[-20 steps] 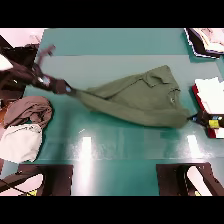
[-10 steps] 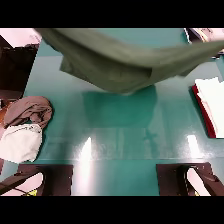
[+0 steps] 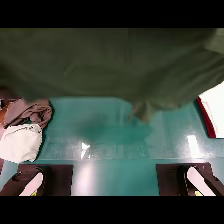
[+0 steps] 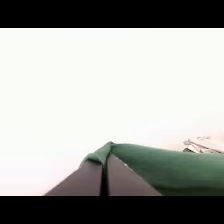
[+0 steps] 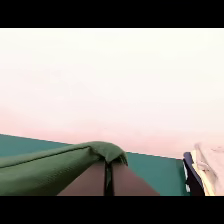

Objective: Fold the shirts.

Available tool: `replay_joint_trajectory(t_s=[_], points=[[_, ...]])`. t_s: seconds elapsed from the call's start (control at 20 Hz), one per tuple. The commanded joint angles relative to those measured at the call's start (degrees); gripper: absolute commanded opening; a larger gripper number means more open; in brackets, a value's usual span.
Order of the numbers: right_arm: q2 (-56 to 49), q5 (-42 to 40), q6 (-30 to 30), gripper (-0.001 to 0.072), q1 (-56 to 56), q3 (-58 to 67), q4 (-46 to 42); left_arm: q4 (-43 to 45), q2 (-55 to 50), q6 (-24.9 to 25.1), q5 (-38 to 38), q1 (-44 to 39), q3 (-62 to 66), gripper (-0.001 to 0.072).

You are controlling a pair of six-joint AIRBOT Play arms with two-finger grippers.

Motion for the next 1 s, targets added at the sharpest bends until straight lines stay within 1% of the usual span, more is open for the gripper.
replay_joint_trajectory(t_s=[0.0, 0.1, 0.2, 0.3, 0.35, 0.5, 0.55, 0.6, 0.7, 0.85, 0.95], points=[[2.6, 1.0, 0.8, 0.0011, -3.5, -6.5, -0.9, 3.4, 1.0, -3.1, -4.9, 0.1, -5.9, 0.0021], [1.2, 4.1, 0.9, 0.0010, -3.7, -10.9, -0.8, 4.1, -0.5, -3.3, -7.8, 0.1, -16.0, 0.0021], [-4.1, 10.7, 2.9, 0.0010, -2.6, -11.3, -0.9, 4.2, -3.8, -4.2, -11.1, 0.1, -24.8, 0.0021], [-10.8, 15.8, 5.0, 0.0010, 1.8, -11.4, -1.8, 3.9, -8.4, -4.2, -12.2, 0.1, -31.8, 0.0022], [-14.1, 17.3, 6.7, 0.0010, 4.9, -11.4, -4.5, 3.5, -11.1, -4.1, -12.0, 0.1, -34.0, 0.0022], [-25.0, 20.0, 9.6, 0.0011, 15.2, -11.4, -19.2, 3.3, -20.9, -3.8, -10.6, 0.1, -35.8, 0.0022], [-28.7, 19.7, 9.6, 0.0011, 18.2, -11.4, -23.2, 3.3, -23.9, -3.7, -8.7, 0.1, -35.8, 0.0022], [-31.8, 18.3, 9.6, 0.0010, 20.5, -11.4, -26.4, 3.1, -26.9, -2.5, -6.0, 0.1, -35.8, 0.0022], [-37.7, 12.2, 10.1, 0.0011, 24.0, -11.4, -30.7, 1.6, -31.7, 1.3, 0.9, 0.1, -35.8, 0.0022], [-44.8, 1.2, 14.1, 0.0010, 26.0, -11.4, -32.0, -3.6, -36.5, 6.6, 13.1, 0.1, -35.8, 0.0022], [-48.0, -4.5, 15.9, 0.0010, 26.1, -11.4, -32.0, -5.4, -38.6, 8.4, 20.0, 0.1, -35.7, 0.0022]])
